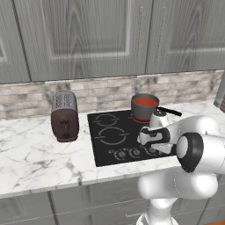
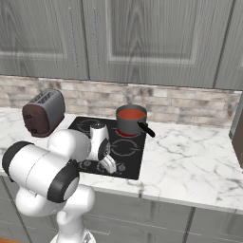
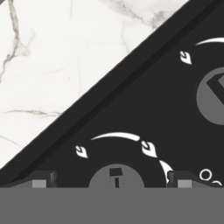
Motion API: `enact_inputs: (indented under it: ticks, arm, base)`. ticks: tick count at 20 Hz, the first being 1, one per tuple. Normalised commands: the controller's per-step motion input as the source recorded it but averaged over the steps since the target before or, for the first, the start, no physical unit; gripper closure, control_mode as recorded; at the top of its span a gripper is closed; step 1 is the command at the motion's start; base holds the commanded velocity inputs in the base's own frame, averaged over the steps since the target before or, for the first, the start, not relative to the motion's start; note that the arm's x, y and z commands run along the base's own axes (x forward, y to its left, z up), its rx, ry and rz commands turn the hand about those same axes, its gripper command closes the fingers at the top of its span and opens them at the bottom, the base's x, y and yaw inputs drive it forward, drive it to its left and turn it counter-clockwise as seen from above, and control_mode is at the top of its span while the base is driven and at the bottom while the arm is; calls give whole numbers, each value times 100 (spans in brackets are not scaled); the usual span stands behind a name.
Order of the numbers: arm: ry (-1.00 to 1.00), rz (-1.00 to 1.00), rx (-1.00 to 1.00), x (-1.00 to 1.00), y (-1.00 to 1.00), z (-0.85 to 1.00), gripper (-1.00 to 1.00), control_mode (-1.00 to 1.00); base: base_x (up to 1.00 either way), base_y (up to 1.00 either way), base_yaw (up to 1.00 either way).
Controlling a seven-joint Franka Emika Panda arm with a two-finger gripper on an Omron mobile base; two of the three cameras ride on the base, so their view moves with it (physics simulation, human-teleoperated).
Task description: Wait until the marinara sauce is simmered to a deep red color and then turn off the stove.
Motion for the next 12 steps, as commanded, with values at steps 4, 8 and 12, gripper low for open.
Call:
enact_inputs:
  ticks: [4,8,12]
  arm:
    - [0,0,0,0,0,0,-100,-100]
    - [0,0,0,0,0,0,-100,-100]
    - [0,0,0,0,0,0,-100,-100]
  base:
    - [0,0,0]
    - [0,0,0]
    - [0,0,0]
